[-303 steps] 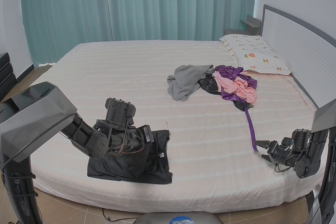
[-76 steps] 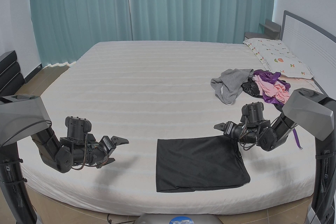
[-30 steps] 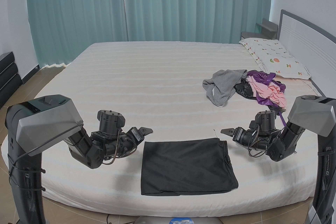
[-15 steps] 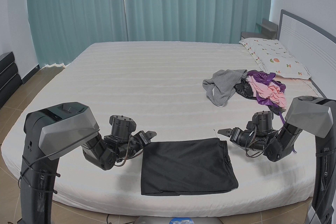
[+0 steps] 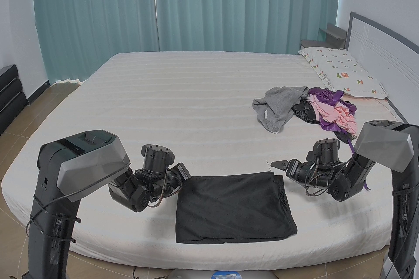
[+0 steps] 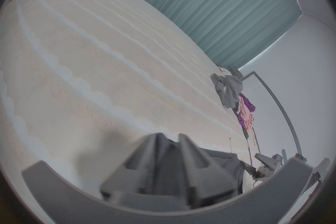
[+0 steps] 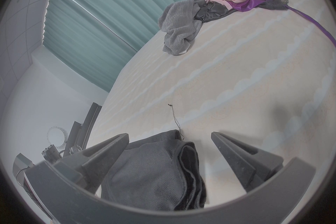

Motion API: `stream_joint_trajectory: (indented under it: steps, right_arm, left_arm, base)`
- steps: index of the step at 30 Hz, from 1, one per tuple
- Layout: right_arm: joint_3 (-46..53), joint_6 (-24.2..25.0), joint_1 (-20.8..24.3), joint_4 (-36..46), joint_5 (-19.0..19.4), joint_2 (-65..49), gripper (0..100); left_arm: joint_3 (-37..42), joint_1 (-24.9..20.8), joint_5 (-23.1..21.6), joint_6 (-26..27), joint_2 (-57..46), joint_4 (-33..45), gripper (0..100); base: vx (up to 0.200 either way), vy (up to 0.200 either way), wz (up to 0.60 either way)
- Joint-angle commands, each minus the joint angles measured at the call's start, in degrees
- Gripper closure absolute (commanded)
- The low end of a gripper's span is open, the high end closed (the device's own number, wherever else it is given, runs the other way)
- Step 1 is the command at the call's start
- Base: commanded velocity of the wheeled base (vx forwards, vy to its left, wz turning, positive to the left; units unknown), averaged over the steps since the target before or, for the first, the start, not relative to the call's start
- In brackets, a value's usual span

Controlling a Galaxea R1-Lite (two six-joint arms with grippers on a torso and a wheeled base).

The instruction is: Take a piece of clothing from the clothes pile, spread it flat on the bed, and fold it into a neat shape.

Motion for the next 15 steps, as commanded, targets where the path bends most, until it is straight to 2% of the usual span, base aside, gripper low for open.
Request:
stream_joint_trajectory:
  steps: [1, 4, 11, 12, 15]
  right_arm:
    - [0.09, 0.01, 0.03, 0.13, -0.02, 0.18, 0]
    - [0.17, -0.17, 0.03, 0.04, -0.02, 1.32, 0]
    - [-0.27, -0.52, 0.03, 0.13, 0.16, 2.20, 0]
    - [-0.18, -0.52, 0.03, 0.13, 0.16, 2.20, 100]
    - [-0.18, -0.61, 0.03, 0.13, 0.25, 2.29, 100]
  left_arm:
    - [0.07, -0.23, 1.32, 0.04, 0.51, -0.40, 100]
    - [0.43, -0.15, 2.99, -0.05, 0.68, -0.67, 100]
    - [0.69, -0.15, 3.52, -0.05, 0.59, -0.75, 100]
    - [0.69, -0.15, 3.52, -0.05, 0.59, -0.75, 100]
    - [0.69, -0.15, 3.52, -0.05, 0.59, -0.75, 100]
  base:
    - [0.000, 0.000, 0.00]
    - [0.000, 0.000, 0.00]
    - [0.000, 0.000, 0.00]
    - [0.000, 0.000, 0.00]
    - [0.000, 0.000, 0.00]
